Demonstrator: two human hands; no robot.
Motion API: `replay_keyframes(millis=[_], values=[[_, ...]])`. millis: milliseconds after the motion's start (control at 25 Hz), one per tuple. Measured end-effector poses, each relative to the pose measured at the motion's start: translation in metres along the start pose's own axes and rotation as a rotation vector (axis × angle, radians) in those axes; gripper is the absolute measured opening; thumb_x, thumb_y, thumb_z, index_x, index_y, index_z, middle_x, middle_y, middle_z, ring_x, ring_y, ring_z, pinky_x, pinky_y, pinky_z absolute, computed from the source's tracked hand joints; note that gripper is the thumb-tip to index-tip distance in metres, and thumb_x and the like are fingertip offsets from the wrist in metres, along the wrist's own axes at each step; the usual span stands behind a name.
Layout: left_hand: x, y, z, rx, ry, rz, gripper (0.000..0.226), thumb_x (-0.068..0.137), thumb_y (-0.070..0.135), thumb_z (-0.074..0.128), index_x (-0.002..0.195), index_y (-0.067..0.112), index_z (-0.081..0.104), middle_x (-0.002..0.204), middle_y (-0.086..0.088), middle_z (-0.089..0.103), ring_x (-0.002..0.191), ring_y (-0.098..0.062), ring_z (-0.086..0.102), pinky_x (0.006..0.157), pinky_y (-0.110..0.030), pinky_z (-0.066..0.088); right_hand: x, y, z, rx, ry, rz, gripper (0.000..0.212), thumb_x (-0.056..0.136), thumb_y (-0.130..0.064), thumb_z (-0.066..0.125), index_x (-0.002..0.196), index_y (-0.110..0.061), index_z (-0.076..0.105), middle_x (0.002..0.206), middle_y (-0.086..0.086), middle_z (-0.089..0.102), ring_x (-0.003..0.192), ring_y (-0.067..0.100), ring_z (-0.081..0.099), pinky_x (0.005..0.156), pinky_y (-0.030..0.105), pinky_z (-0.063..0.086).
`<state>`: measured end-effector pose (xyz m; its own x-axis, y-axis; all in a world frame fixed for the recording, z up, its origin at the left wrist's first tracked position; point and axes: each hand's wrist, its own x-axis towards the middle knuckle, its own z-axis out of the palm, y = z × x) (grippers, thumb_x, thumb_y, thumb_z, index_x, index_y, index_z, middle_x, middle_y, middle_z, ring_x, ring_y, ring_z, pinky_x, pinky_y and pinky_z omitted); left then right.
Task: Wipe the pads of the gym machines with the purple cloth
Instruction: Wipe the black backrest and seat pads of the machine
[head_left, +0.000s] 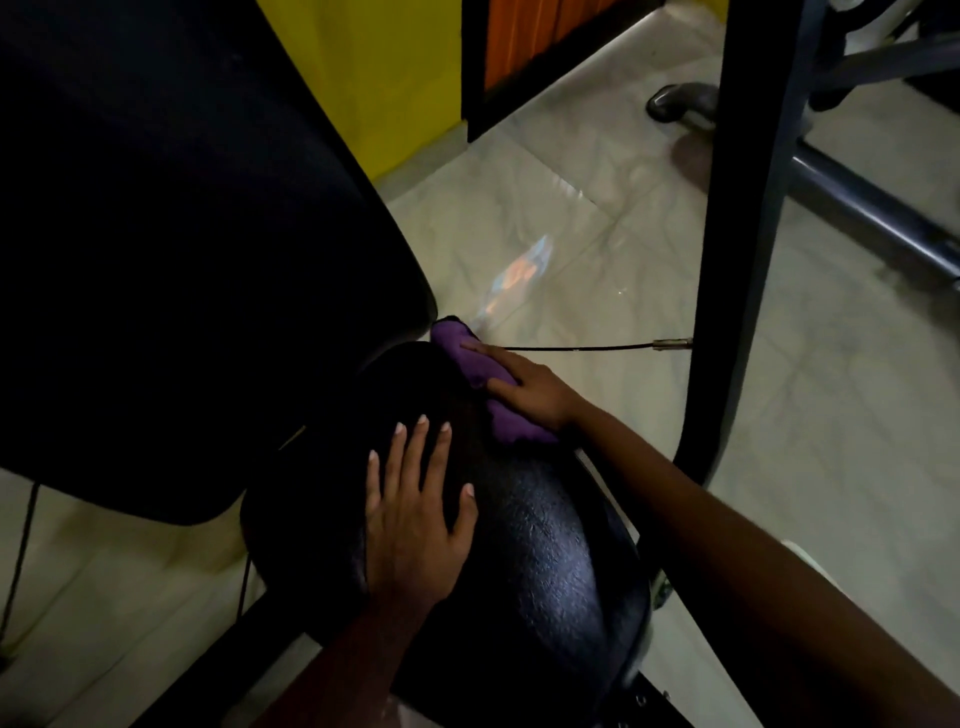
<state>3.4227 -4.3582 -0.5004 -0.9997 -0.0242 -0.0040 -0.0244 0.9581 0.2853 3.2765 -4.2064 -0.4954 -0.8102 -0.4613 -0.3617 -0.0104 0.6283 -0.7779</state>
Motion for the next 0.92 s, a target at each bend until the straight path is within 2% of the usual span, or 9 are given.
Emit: replay_keyframes(millis=[80,200,400,520,600,720,800,920], values=[[0.001,-0.001,-0.001,0.007,0.002,-0.003,0.060,0.086,0.041,0.034,0.140,0.016,0.043,0.148,-0.008,0.040,0.140,-0.025,0.032,0.113,-0.046,0.018,-0.033,0.005,0.002,0.077,0.067,0.043,0.053,0.093,-0.013,0.053,0.142,-0.023,0.036,0.148,0.000,0.038,0.134,0.014,0.036,0.092,-0.007,0.017],[0.003,-0.002,0.001,0.013,-0.009,-0.019,0.061,0.087,0.042,0.032,0.141,0.016,0.043,0.149,-0.008,0.040,0.140,-0.025,0.032,0.114,-0.045,0.016,-0.089,0.007,0.005,0.151,0.165,0.121,0.053,0.091,-0.015,0.056,0.140,-0.027,0.038,0.145,-0.002,0.040,0.133,0.011,0.037,0.094,-0.006,0.018],[0.001,0.001,-0.001,-0.002,-0.040,-0.011,0.065,0.086,0.047,0.025,0.142,0.017,0.041,0.150,-0.009,0.037,0.142,-0.025,0.028,0.117,-0.047,0.017,-0.165,-0.005,0.035,-0.033,0.438,0.315,0.052,0.089,-0.037,0.051,0.139,-0.037,0.037,0.142,-0.002,0.044,0.127,0.018,0.045,0.096,0.021,0.032],[-0.002,-0.001,-0.009,-0.045,-0.102,0.007,0.075,0.084,0.054,0.013,0.146,0.017,0.033,0.155,-0.008,0.027,0.146,-0.024,0.018,0.119,-0.044,0.008,-0.170,-0.008,0.042,-0.105,0.472,0.395,0.063,0.077,-0.053,0.035,0.139,-0.043,0.035,0.141,-0.003,0.047,0.123,0.024,0.050,0.096,0.036,0.039],[-0.021,0.003,-0.014,-0.082,-0.123,0.075,0.074,0.084,0.056,0.016,0.145,0.018,0.034,0.155,-0.007,0.028,0.145,-0.024,0.019,0.118,-0.044,0.009,-0.167,-0.005,0.038,-0.091,0.462,0.395,0.064,0.075,-0.056,0.034,0.138,-0.044,0.035,0.140,-0.002,0.048,0.122,0.027,0.050,0.099,0.039,0.040],[-0.063,0.008,-0.015,-0.047,-0.071,0.208,0.059,0.091,0.048,0.027,0.142,0.020,0.041,0.150,-0.005,0.038,0.141,-0.025,0.031,0.116,-0.044,0.017,-0.170,-0.001,0.041,-0.033,0.475,0.400,0.058,0.080,-0.055,0.038,0.137,-0.043,0.038,0.138,0.000,0.051,0.121,0.029,0.051,0.101,0.041,0.040],[-0.068,0.004,-0.014,-0.075,-0.035,0.207,0.056,0.092,0.045,0.028,0.141,0.022,0.042,0.149,-0.004,0.040,0.140,-0.025,0.032,0.115,-0.045,0.020,-0.181,-0.002,0.054,0.032,0.575,0.470,0.058,0.079,-0.056,0.038,0.134,-0.039,0.043,0.133,0.002,0.054,0.117,0.030,0.053,0.098,0.040,0.041],[-0.065,0.002,-0.012,-0.114,-0.005,0.208,0.056,0.092,0.045,0.029,0.140,0.022,0.043,0.149,-0.004,0.040,0.141,-0.025,0.031,0.115,-0.047,0.020,-0.207,-0.010,0.093,0.097,0.841,0.548,0.073,0.070,-0.060,0.029,0.131,-0.027,0.049,0.127,0.010,0.056,0.116,0.032,0.052,0.099,0.042,0.040]])
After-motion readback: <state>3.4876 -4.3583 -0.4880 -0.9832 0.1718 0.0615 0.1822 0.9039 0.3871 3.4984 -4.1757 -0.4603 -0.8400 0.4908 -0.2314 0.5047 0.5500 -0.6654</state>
